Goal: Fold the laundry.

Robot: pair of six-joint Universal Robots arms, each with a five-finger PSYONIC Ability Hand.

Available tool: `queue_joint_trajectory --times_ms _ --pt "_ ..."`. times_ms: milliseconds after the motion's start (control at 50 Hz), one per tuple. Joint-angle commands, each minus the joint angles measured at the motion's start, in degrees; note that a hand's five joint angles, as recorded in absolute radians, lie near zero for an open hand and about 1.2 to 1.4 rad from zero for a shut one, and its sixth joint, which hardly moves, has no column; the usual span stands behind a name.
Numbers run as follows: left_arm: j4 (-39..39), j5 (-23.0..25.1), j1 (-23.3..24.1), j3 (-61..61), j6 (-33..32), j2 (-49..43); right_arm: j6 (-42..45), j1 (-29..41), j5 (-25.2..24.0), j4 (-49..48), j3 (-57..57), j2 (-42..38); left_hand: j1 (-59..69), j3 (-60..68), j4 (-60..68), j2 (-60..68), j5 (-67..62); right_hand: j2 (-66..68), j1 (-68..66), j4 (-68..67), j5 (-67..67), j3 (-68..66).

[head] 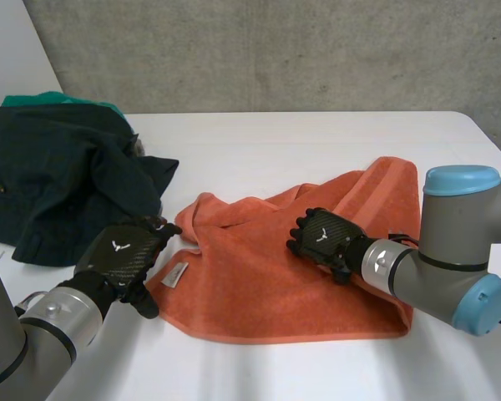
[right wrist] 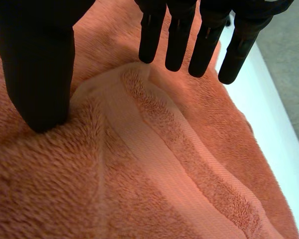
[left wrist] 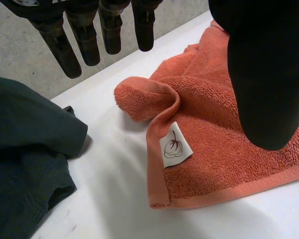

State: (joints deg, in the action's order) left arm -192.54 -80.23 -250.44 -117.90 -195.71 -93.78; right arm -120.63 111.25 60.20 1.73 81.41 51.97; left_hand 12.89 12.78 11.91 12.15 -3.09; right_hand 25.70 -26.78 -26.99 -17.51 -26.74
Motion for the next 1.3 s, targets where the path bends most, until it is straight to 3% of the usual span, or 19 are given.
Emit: queue_joint_trajectory --times_ms 20,40,60,240,400,560,780,960,1120,1300 --pt "0.0 -0.1 -0.1 -0.1 0.0 0.1 -2.1 0.3 1.8 -5.1 -1.0 -1.2 -2.9 -2.8 -1.9 -2.2 3.1 24.9 -23.8 -23.6 -23.1 -23.9" --pt "0.0 0.0 -0.1 0.0 0.0 0.0 -3.2 0.3 2.2 -5.9 -1.3 -1.3 -2.9 -2.8 -1.9 -2.2 3.1 46.5 -45.4 -45.2 -44.7 -45.4" --pt "0.0 0.0 -0.1 -0.1 0.0 0.1 -3.6 0.3 2.5 -6.3 -1.4 -1.3 -2.9 -2.8 -1.9 -2.2 3.1 54.2 -53.1 -52.9 -52.4 -53.2" --pt "0.1 0.1 -0.3 0.0 0.0 0.3 -8.6 -2.9 11.0 -7.4 -4.2 1.3 -2.9 -2.8 -1.9 -2.2 3.1 54.3 -53.2 -53.0 -52.5 -53.3" --pt "0.5 1.6 -0.5 -0.4 -0.5 -1.6 -16.2 -7.4 15.4 -5.7 -4.8 4.9 -2.9 -2.8 -1.9 -2.2 3.1 54.3 -53.2 -53.0 -52.5 -53.3" --pt "0.4 2.9 1.8 1.3 -1.5 -7.8 -25.8 -9.6 15.1 -5.0 -3.4 5.1 0.0 0.1 1.0 0.7 0.2 54.3 -53.2 -53.0 -52.5 -53.3" --pt "-1.6 1.7 9.9 6.7 -1.5 -13.6 -27.5 -9.9 13.3 -7.8 1.1 5.8 3.5 3.7 4.5 4.3 -3.3 54.3 -53.2 -53.0 -52.5 -53.3" --pt "-6.9 -4.3 16.8 10.4 -5.5 -19.2 -28.3 -10.2 12.1 -10.5 4.4 6.9 7.7 7.9 8.7 8.5 -7.5 54.3 -53.2 -53.0 -52.5 -53.3" --pt "-7.2 -6.5 18.2 15.1 -9.9 -25.2 -28.4 -10.3 11.2 -11.6 6.1 7.7 10.4 10.5 11.4 11.2 -10.2 54.3 -53.2 -53.0 -52.5 -53.3" --pt "-8.4 -6.2 18.2 18.9 -10.3 -28.6 -28.3 -10.7 10.7 -12.3 7.4 8.0 16.7 16.8 17.6 17.4 -16.5 54.3 -53.2 -53.0 -52.5 -53.3"
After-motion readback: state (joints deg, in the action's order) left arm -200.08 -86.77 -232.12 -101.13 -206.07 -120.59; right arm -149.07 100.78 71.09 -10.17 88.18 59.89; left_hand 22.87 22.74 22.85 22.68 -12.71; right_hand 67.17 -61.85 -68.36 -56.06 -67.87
